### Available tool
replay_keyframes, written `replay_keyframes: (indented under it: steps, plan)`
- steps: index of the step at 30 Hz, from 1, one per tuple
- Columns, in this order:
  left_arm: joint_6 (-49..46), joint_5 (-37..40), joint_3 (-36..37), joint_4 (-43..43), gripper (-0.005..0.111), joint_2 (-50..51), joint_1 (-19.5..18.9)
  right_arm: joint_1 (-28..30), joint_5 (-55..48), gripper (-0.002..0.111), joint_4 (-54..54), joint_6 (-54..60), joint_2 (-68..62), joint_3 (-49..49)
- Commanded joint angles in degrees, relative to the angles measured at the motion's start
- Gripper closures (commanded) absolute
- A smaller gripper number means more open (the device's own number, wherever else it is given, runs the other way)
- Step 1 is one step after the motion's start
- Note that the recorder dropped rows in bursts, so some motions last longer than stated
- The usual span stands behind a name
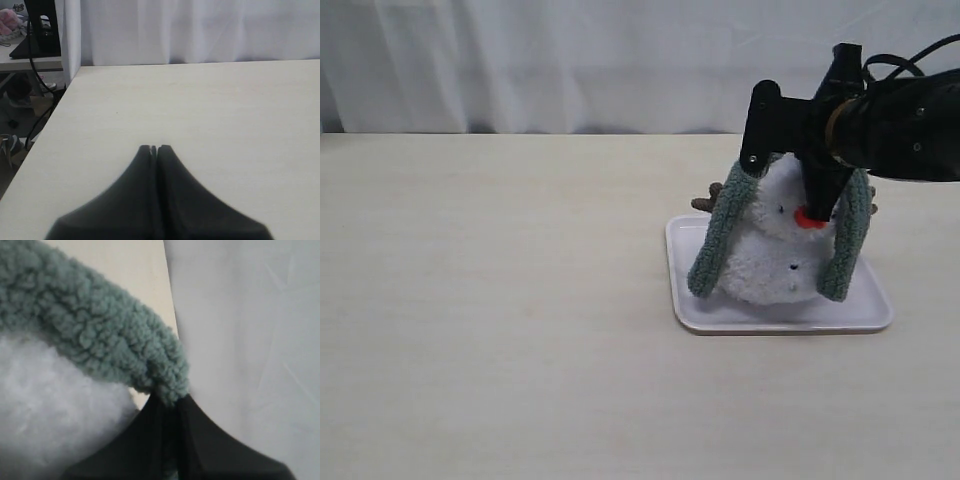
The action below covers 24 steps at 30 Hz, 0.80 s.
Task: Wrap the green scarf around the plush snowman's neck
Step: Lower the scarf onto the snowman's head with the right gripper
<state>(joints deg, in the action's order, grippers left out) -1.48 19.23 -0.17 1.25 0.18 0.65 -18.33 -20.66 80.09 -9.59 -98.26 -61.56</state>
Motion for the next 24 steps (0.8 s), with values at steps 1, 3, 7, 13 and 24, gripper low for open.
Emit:
replay_keyframes:
  steps: [1, 3, 7, 13, 24]
  plan:
    - [0.1, -0.6, 0.17, -0.29, 0.107, -0.18, -0.29, 3.21, 0.23, 0.104, -1.05, -1.07, -0.34, -0.34]
    - [0.1, -0.6, 0.17, -0.29, 0.107, -0.18, -0.29, 4.37, 2.65, 0.104, -2.51, -3.99, -0.34, -0.34]
    - [0.1, -0.6, 0.17, -0.29, 0.107, -0.18, -0.29, 5.0, 9.49, 0.104, -4.94, -9.48, -0.23, -0.34]
    - [0.1, -0.6, 0.17, -0.29, 0.107, -0.18, -0.29, 4.89, 10.55, 0.098, -6.75, -11.09, -0.23, -0.34]
    - [0.1, -0.6, 0.17, -0.29, 0.107, -0.18, -0.29, 4.89, 5.54, 0.044, -12.25, -11.16, -0.23, -0.34]
